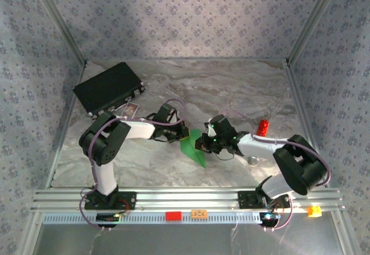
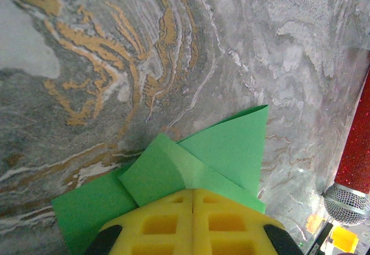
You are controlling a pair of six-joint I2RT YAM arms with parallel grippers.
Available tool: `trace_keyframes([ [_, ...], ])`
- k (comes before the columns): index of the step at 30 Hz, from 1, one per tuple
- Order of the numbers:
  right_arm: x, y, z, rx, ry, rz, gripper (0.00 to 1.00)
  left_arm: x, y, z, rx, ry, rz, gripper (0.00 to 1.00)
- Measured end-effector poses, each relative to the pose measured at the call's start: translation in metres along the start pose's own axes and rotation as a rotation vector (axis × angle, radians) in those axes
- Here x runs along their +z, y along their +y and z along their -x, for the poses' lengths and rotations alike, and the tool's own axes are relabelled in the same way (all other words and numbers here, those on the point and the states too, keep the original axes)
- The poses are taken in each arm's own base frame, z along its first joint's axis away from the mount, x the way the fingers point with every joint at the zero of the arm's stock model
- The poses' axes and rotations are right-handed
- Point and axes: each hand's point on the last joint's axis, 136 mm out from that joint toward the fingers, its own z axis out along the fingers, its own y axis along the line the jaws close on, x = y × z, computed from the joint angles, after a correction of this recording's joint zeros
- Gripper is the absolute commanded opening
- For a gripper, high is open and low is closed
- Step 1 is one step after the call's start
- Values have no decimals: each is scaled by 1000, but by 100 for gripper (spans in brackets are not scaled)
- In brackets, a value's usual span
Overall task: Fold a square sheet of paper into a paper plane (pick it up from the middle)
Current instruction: Fourth fold the wing at the center of the table.
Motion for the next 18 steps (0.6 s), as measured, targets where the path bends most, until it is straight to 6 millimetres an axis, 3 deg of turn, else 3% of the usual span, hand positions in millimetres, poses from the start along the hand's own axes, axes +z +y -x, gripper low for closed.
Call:
trace_keyframes([
  [8,18,-28,-15,44,56,-42,3,0,0,0,1,1,-1,0],
  [18,17,-29,-15,28,11,17,0,-8,-7,4,21,-12,15,6],
])
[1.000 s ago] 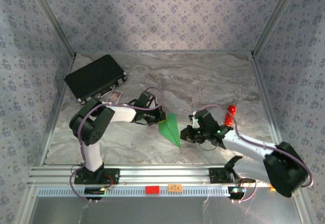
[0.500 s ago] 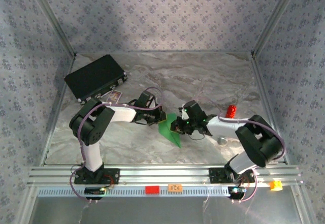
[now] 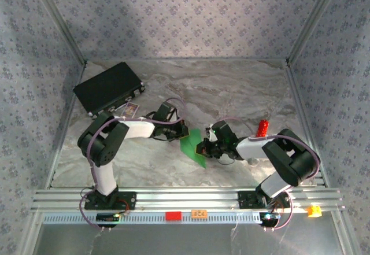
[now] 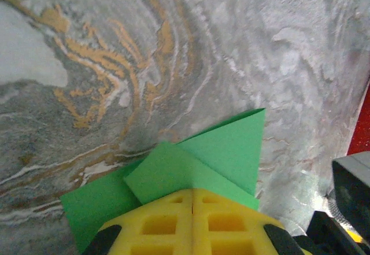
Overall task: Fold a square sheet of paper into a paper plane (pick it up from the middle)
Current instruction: Fourth fold the wing at the center of the table.
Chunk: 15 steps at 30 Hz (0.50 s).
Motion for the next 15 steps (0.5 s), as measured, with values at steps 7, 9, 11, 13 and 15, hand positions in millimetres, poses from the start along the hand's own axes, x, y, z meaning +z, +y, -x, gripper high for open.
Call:
trace_keyframes([
  [7,0,0,0,4,-1,0,0,-9,-22,-1,42,-17,-45,2],
  [9,0,0,0,4,-2,0,0,-6,-25,-7,50,-5,-50,1],
  [11,0,0,0,5,-2,0,0,-2,-28,-14,61,10,-62,1],
  [13,0,0,0,7,-3,2,0,3,-26,-22,61,29,-69,1],
  [15,0,0,0,9,-4,4,0,9,-20,-28,52,46,-63,1],
])
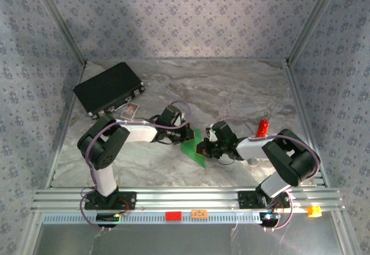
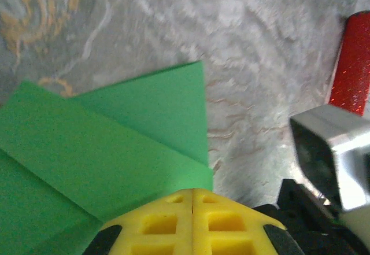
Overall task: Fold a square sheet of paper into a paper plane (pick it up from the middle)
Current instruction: Fourth fold the wing at the center of the table.
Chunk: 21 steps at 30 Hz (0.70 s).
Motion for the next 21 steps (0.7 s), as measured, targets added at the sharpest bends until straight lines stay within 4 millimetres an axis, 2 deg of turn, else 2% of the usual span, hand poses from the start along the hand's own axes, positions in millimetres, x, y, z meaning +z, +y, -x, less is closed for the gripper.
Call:
trace_keyframes([
  [3,0,0,0,-2,-2,3,0,7,12,-4,-26,17,15,1],
  [8,0,0,0,-4,-5,7,0,4,16,6,-42,-3,7,1],
  [21,0,0,0,-9,-9,13,0,-17,41,51,-98,-63,13,1],
])
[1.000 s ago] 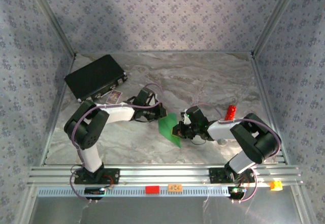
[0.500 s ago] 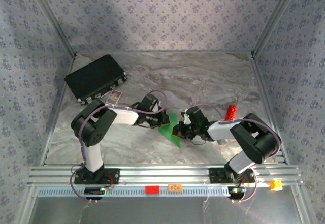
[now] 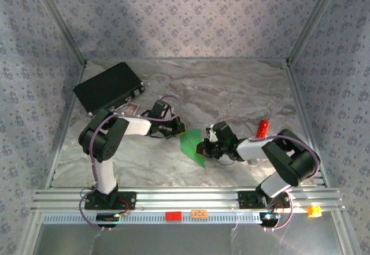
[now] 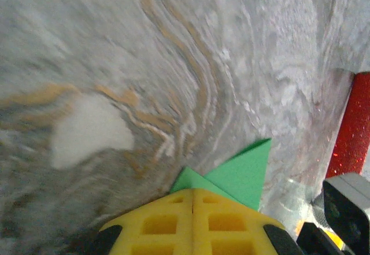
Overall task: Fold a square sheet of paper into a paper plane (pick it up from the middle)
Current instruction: Fourth fold the wing at the center of the table.
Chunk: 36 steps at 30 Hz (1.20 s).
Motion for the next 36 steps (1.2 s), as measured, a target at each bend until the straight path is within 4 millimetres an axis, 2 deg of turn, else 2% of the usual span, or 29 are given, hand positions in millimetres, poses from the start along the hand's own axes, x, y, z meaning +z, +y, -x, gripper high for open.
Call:
trace_keyframes([
  [6,0,0,0,0,0,0,0,-8,9,20,-20,-48,62,1],
  [11,0,0,0,0,-1,0,0,-14,7,21,-19,-60,89,3],
  [14,-1,0,-1,1,1,-3,0,-24,-5,22,3,-85,76,4],
  [16,-1,0,-1,1,2,-3,0,-32,-21,20,31,-101,53,4],
  [19,-1,0,-1,2,2,-4,0,-35,-39,12,76,-100,23,4],
  [24,-2,-1,-1,5,2,-11,0,-23,-53,-15,116,-44,-13,4],
  [28,-2,-1,-1,5,2,-11,0,-4,-58,-37,141,12,-24,3],
  [31,-2,-2,-1,5,2,-12,0,9,-48,-46,124,43,-2,3],
  [36,-2,-2,-1,5,1,-13,0,20,-29,-48,92,66,39,2],
])
